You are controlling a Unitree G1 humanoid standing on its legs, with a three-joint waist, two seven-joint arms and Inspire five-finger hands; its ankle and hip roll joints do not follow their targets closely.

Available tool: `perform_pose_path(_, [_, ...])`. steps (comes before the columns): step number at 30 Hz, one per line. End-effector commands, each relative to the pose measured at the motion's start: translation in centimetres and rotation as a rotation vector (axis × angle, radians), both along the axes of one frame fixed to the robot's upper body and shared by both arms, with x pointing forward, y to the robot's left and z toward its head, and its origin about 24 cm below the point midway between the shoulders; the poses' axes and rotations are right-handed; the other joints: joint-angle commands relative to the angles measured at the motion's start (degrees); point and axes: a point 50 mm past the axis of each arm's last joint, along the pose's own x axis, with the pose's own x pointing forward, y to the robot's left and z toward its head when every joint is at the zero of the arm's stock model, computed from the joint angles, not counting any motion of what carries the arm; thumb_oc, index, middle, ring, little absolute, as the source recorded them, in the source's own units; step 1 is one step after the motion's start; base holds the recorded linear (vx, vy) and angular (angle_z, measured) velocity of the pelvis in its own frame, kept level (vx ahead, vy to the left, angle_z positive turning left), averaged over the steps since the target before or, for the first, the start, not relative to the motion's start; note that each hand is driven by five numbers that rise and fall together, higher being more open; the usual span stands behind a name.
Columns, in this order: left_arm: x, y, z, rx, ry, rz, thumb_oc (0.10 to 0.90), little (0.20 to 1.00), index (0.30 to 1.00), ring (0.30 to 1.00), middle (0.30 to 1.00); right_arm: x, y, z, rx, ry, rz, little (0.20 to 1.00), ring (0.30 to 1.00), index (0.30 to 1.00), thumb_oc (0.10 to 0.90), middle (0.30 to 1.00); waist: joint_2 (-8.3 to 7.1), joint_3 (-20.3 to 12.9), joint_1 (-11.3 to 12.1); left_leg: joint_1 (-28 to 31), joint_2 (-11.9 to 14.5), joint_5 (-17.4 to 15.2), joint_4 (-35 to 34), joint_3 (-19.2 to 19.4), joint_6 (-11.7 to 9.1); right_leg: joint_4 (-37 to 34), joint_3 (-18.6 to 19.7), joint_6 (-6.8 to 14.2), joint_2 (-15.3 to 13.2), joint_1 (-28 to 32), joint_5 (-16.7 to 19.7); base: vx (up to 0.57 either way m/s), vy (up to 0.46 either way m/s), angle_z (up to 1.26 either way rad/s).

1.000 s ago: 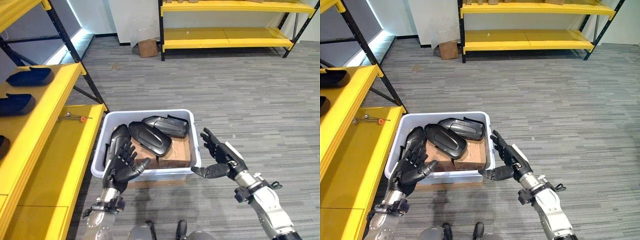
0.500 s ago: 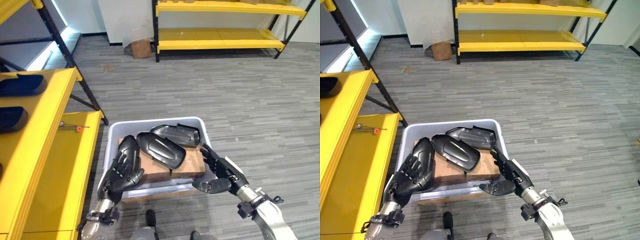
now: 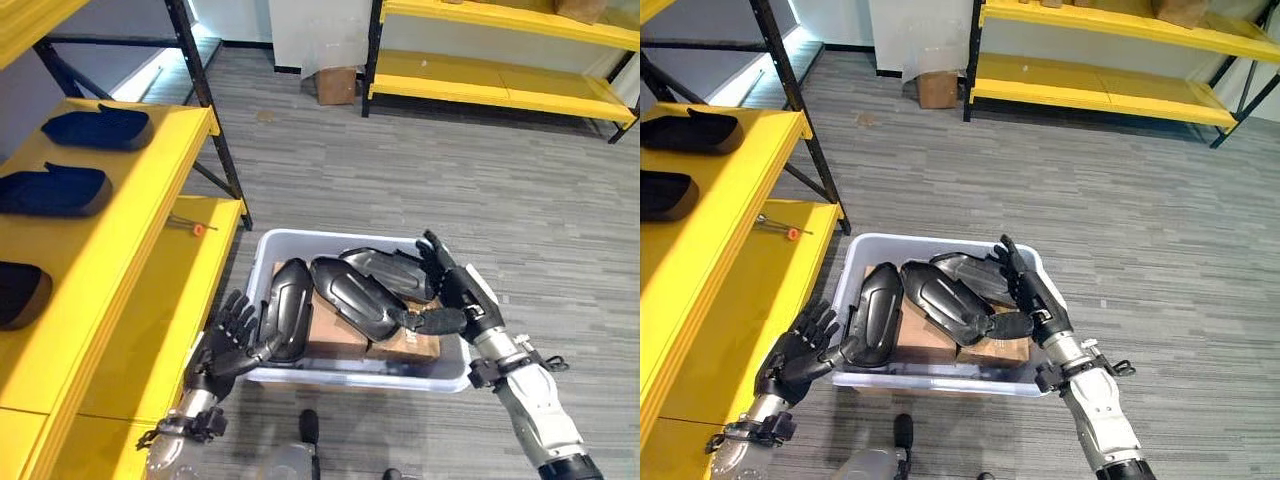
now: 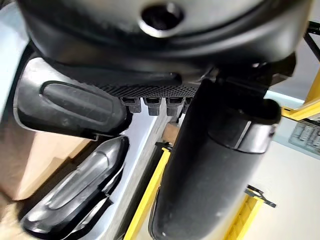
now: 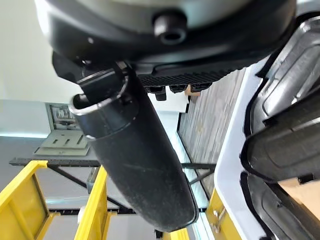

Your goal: Move parts from the plastic box to the shelf.

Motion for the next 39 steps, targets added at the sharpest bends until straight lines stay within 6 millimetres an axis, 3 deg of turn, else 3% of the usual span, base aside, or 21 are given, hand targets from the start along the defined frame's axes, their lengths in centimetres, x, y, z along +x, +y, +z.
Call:
perform_pose_path(1, [1.8, -0.1, 4.0, -0.002, -0.237, -0.037, 0.9, 1.0, 1.0, 1.0, 1.0, 1.3, 0.1, 5.3, 0.006, -0.275, 0.078, 1.0, 1.0, 1.0, 0.9, 1.0, 0.58, -1.87, 0.89, 1.24, 2.69, -5.99, 3.79, 1.23, -2.71, -11.57, -2.07, -0.92, 2.34, 1.16, 4.6, -0.04, -0.192, -0.29])
perform_pose_path(3, [1.5, -0.1, 3.9, -0.046, -0.223, -0.036, 0.9, 1.0, 1.0, 1.0, 1.0, 1.7, 0.3, 6.2, 0.004, -0.311, 0.095, 1.0, 1.0, 1.0, 0.9, 1.0, 0.01, -0.74, 1.58, 1.25, 3.94, -5.52, 3.05, 1.72, -3.28, -14.29, -2.81, -0.42, 2.74, 0.93, 6.1, -0.09, -0.254, -0.18])
perform_pose_path(8, [2.1, -0.6, 4.4, -0.075, -0.261, -0.04, 0.9, 1.0, 1.0, 1.0, 1.0, 2.7, -0.6, 7.8, -0.064, -0.342, 0.078, 1.0, 1.0, 1.0, 0.9, 1.0, -0.29, 0.32, 3.17, -1.22, 4.46, -3.15, 1.17, 0.92, -5.07, -18.55, -5.08, -1.8, 3.93, 2.59, 5.42, -0.11, -0.099, 0.0])
perform_pose_path(14, [1.4, -1.3, 3.9, -0.119, -0.248, -0.109, 0.9, 1.0, 1.0, 1.0, 1.0, 2.7, -1.3, 7.8, -0.243, -0.333, 0.071, 1.0, 1.0, 1.0, 0.9, 1.0, -0.28, 0.0, 4.51, -1.34, 4.89, -2.4, 0.59, -0.74, -5.95, -19.8, -6.76, -2.77, 4.04, 4.35, 4.79, 0.03, -0.053, 0.19])
perform_pose_path(15, [1.3, -1.2, 3.8, -0.112, -0.237, -0.1, 0.9, 1.0, 1.0, 1.0, 1.0, 2.5, -0.6, 8.7, -0.494, -0.472, 0.01, 1.0, 1.0, 1.0, 0.9, 1.0, -0.35, -0.16, 4.51, -1.19, 5.0, -2.52, 0.8, -1.07, -6.1, -19.57, -6.73, -2.8, 4.14, 4.5, 4.52, 0.09, -0.054, 0.06])
perform_pose_path(16, [1.3, -1.2, 3.8, -0.107, -0.234, -0.097, 0.9, 1.0, 1.0, 1.0, 1.0, 2.4, -0.5, 9.0, -0.54, -0.511, -0.013, 1.0, 1.0, 1.0, 0.9, 1.0, -0.35, -0.15, 4.52, -1.19, 5.03, -2.55, 0.89, -1.15, -6.12, -19.51, -6.72, -2.82, 4.14, 4.49, 4.48, 0.1, -0.073, 0.06])
perform_pose_path(18, [1.4, -1.2, 3.9, -0.098, -0.233, -0.099, 0.9, 1.0, 1.0, 1.0, 1.0, 2.6, 0.9, 10.5, -0.801, -0.669, -0.005, 1.0, 1.0, 1.0, 0.9, 1.0, -0.45, 0.43, 4.81, -1.55, 5.19, -2.74, 1.58, -1.47, -6.24, -18.97, -6.49, -2.9, 4.28, 3.99, 4.26, 0.03, -0.087, 0.06])
perform_pose_path(21, [2.0, -1.5, 4.7, -0.069, -0.264, -0.165, 0.9, 1.0, 1.0, 1.0, 1.0, 3.0, 1.9, 11.9, -0.932, -0.756, 0.031, 1.0, 1.0, 1.0, 0.9, 1.0, -0.47, 2.37, 5.25, -2.98, 5.34, -2.57, 2.12, -2.17, -6.48, -17.94, -6.51, -3.07, 4.72, 2.16, 4.03, -0.08, -0.118, 0.01])
perform_pose_path(25, [3.6, -1.7, 7.2, 0.0, -0.343, -0.225, 0.9, 1.0, 1.0, 1.0, 1.0, 4.6, 2.6, 13.4, -1.069, -0.807, 0.043, 1.0, 1.0, 1.0, 0.9, 1.0, 0.11, 6.73, 6.19, -6.52, 5.04, -1.99, 2.66, -3.83, -6.65, -15.69, -5.99, -3.62, 5.85, -1.86, 3.1, -0.18, -0.147, 0.09])
perform_pose_path(28, [4.4, -1.9, 8.9, 0.101, -0.393, -0.259, 0.9, 1.0, 1.0, 1.0, 1.0, 5.5, 2.6, 13.6, -1.21, -0.841, 0.017, 1.0, 1.0, 1.0, 0.9, 1.0, -0.1, 9.26, 6.81, -8.3, 5.23, -1.21, 2.47, -4.64, -6.78, -14.33, -5.84, -3.99, 6.77, -3.91, 2.63, -0.09, -0.164, 0.08])
perform_pose_path(33, [4.8, -2.6, 10.9, 0.121, -0.437, -0.356, 0.9, 1.0, 1.0, 1.0, 1.0, 7.0, 1.5, 13.1, -1.422, -0.883, -0.038, 1.0, 1.0, 1.0, 0.9, 1.0, -0.24, 12.65, 8.52, -12.46, 5.19, -0.23, 2.71, -6.34, -6.66, -11.81, -6.38, -4.75, 8.3, -7.99, 1.75, -0.07, -0.168, 0.13])
perform_pose_path(39, [4.1, -3.0, 10.2, 0.154, -0.361, -0.505, 0.9, 1.0, 1.0, 1.0, 1.0, 7.9, 0.2, 11.8, -1.588, -0.814, 0.004, 1.0, 1.0, 1.0, 0.9, 1.0, -0.56, 13.32, 9.4, -16.04, 5.61, 0.88, 2.44, -7.34, -6.93, -11.29, -7.45, -5.03, 9.46, -11.68, 2.14, -0.02, -0.119, 0.08])
